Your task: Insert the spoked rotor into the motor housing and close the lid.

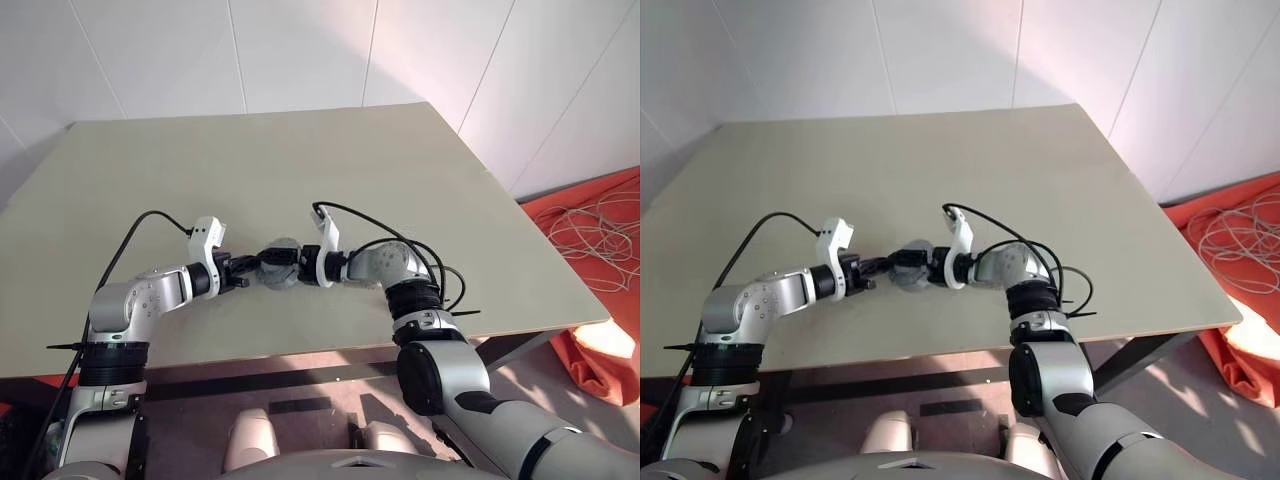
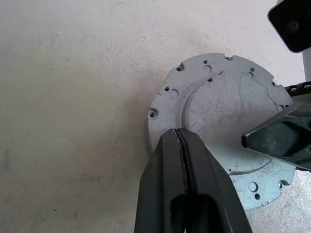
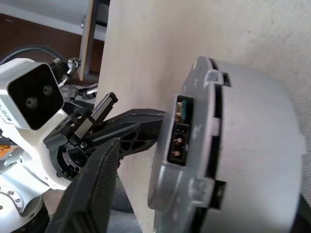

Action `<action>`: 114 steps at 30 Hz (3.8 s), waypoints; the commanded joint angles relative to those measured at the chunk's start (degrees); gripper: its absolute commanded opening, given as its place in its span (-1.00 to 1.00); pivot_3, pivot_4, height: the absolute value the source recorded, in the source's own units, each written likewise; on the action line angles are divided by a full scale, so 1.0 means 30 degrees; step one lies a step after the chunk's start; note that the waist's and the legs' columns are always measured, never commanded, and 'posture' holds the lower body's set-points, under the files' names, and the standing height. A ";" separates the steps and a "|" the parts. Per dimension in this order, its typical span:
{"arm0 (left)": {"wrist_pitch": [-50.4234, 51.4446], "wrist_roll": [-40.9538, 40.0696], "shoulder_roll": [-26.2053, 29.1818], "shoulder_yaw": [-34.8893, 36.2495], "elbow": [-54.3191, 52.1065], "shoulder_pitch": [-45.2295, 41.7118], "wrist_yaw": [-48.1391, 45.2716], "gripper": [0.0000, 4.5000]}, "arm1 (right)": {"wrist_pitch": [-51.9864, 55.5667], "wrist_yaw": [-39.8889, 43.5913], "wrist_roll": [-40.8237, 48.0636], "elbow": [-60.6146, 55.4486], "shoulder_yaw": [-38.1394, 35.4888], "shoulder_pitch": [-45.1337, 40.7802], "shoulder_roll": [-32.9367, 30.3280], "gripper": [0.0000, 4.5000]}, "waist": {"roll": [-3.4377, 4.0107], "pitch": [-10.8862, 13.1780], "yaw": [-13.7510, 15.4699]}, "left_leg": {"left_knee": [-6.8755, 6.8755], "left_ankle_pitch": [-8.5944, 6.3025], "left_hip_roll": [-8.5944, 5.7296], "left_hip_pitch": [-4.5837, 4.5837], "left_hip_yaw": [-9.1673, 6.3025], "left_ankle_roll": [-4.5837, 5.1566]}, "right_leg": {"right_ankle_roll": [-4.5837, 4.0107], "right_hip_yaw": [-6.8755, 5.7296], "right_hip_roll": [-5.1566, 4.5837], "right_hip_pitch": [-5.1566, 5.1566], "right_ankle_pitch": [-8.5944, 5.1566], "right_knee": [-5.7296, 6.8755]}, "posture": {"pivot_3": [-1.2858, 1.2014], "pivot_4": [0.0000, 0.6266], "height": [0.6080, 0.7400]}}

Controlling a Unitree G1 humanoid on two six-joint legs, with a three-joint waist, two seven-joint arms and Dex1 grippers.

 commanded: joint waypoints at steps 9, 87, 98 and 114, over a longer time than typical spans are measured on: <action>-0.0033 0.0031 -0.0100 -0.0542 0.0073 -0.0239 -0.0239 -1.00 | -0.1292 0.0278 0.0314 0.0412 -0.0277 -0.1160 -0.0199 -0.04 | -0.0002 0.0001 0.0037 | 0.0001 0.0001 -0.0002 0.0003 -0.0001 -0.0002 | -0.0003 -0.0002 -0.0003 0.0006 -0.0001 0.0002 | 0.03 -1.00 1.00; 0.0765 -1.9598 -0.4335 0.7705 0.3557 -0.1097 0.7384 0.95 | 0.3084 -0.1997 0.7762 -0.3265 -0.4061 -0.2790 0.0122 -0.05 | -0.0076 0.0032 0.0489 | 0.0232 -0.0025 0.0030 -0.0373 -0.0038 0.0045 | 0.0104 -0.0031 0.0026 -0.0282 0.0101 0.0090 | 0.03 -1.00 1.00; 0.0022 -1.9506 -0.4249 0.7164 0.3359 -0.1022 0.7238 0.27 | 0.2877 -0.1950 0.7629 -0.3145 -0.3999 -0.2900 0.0021 -0.05 | -0.0077 0.0031 0.0488 | 0.0253 -0.0022 0.0028 -0.0372 -0.0041 0.0042 | 0.0117 -0.0030 0.0023 -0.0269 0.0111 0.0093 | 0.03 -1.00 1.00; -0.0273 -1.9636 -0.4082 0.6781 0.3320 -0.0953 0.7236 -0.07 | 0.2237 -0.1295 0.7225 -0.3462 -0.3376 -0.2740 -0.0171 -0.05 | -0.0081 0.0029 0.0477 | 0.0306 -0.0021 0.0029 -0.0368 -0.0043 0.0039 | 0.0128 -0.0024 0.0018 -0.0247 0.0137 0.0097 | 0.03 -1.00 1.00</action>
